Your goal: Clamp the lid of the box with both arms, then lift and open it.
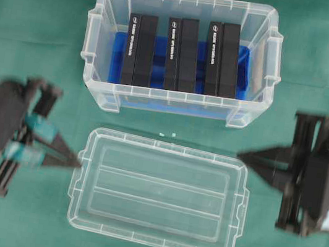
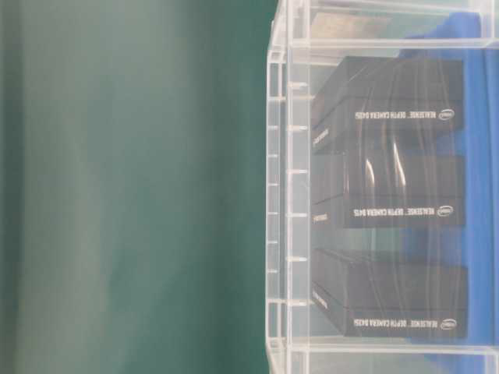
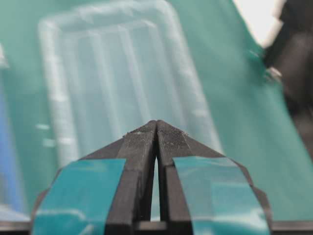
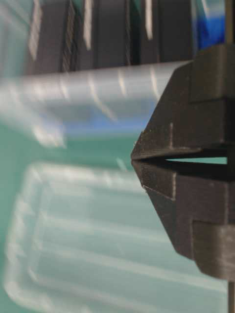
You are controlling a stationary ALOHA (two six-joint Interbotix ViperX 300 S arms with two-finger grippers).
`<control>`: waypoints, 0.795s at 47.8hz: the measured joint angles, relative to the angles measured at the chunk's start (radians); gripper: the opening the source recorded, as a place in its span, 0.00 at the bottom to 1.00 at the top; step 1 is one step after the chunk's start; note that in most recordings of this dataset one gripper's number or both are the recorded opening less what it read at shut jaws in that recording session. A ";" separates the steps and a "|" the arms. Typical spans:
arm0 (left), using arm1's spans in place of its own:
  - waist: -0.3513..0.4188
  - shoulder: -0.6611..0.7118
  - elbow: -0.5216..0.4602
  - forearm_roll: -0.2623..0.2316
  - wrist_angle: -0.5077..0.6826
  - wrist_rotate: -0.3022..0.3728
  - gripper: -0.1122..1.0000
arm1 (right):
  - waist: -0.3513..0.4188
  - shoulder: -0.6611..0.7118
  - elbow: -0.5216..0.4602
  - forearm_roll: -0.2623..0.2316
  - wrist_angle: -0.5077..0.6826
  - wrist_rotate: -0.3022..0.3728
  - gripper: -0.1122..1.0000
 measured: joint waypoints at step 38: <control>0.451 -0.133 -0.015 -0.002 -0.063 0.087 0.11 | -0.337 -0.198 0.046 -0.135 -0.041 -0.002 0.10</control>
